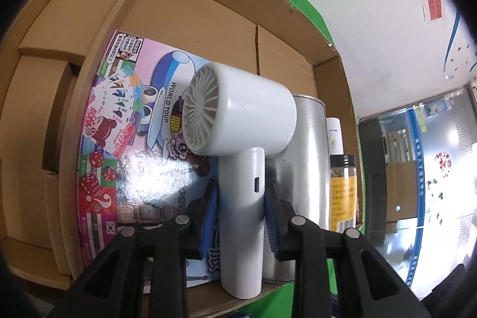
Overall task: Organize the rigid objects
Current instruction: 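Lower the hair dryer onto the game box, open both grippers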
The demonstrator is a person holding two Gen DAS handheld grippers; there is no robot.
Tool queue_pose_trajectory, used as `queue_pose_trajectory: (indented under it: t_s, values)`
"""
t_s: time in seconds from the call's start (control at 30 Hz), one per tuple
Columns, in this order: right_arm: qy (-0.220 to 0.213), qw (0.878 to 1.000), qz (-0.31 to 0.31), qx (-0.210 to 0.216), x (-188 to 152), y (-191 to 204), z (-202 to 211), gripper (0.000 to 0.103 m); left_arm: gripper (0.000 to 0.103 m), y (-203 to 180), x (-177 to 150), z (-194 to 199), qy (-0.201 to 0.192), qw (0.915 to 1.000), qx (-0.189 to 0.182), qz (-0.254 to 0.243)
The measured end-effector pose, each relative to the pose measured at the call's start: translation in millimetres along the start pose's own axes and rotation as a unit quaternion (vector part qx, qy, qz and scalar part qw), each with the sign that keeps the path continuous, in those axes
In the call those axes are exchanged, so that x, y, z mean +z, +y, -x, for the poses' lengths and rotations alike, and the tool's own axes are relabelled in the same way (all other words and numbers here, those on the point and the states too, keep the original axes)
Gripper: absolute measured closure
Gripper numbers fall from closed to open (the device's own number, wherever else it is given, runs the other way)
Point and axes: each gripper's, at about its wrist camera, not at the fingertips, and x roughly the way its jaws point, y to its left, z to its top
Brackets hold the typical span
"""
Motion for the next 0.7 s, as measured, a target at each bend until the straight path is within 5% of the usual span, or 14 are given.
queue_pose_trajectory:
  t_s: [0.37, 0.7]
  values:
    - [-0.012, 1.0, 0.008, -0.003, -27, 12, 22, 0.055, 0.073, -24, -2, 2, 0.01, 0.9963, 0.041, -0.075]
    - [-0.013, 1.0, 0.002, 0.005, -36, 15, 24, 0.054, 0.071, -34, 4, 27, -0.051, 0.9925, 0.046, -0.102]
